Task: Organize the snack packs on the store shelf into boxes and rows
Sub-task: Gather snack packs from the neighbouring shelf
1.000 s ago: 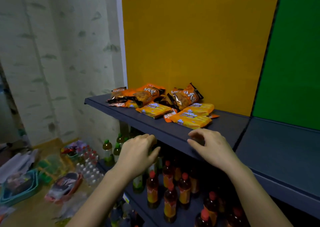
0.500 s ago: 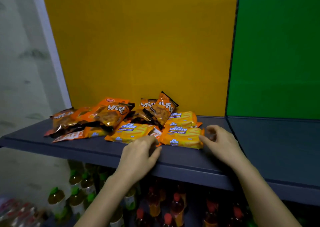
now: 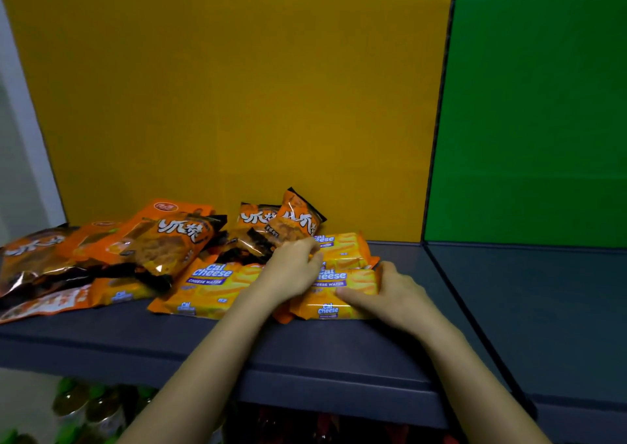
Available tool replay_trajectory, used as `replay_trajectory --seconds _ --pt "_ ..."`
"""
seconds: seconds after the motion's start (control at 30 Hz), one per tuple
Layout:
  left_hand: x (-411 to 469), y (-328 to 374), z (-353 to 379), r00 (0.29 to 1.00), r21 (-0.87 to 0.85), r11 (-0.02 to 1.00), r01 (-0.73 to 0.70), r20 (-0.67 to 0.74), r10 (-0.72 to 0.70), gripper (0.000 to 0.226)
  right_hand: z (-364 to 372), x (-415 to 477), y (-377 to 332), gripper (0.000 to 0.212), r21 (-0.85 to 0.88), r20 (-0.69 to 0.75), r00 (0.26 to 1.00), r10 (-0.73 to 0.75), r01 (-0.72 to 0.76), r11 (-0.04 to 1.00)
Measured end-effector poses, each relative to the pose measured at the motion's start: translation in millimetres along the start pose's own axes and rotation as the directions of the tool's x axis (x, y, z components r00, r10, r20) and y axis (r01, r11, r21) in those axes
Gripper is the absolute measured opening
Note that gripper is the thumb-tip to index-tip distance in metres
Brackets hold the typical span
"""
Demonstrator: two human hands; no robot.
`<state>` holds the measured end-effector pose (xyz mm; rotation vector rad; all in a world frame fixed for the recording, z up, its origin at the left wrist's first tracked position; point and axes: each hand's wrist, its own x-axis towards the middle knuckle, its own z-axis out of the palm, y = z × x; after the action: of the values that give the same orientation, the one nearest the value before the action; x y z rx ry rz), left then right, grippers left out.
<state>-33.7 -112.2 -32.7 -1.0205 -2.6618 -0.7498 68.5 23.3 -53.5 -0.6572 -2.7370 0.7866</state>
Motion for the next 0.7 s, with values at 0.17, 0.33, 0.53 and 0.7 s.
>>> replay_trajectory --seconds 0.17,0.33,0.53,0.7 --pt "34 -2 12 0.981 0.015 0.999 0.044 0.19 -0.046 0.033 6 5 -10 0.086 0.024 -0.047 0.999 0.004 -0.003 1.0" --pt "47 -8 17 0.971 0.123 0.987 0.106 0.203 -0.13 0.036 7 7 -15 0.088 0.103 -0.023 0.999 0.046 -0.043 0.994" --pt "54 -9 13 0.934 0.029 0.968 0.251 0.255 -0.25 0.063 5 10 -16 0.098 0.218 0.009 0.993 0.122 -0.121 0.968" --pt "59 -11 20 0.913 -0.08 0.939 0.334 0.276 -0.301 0.1 5 12 -12 0.101 0.301 0.073 0.983 0.171 -0.185 0.936"
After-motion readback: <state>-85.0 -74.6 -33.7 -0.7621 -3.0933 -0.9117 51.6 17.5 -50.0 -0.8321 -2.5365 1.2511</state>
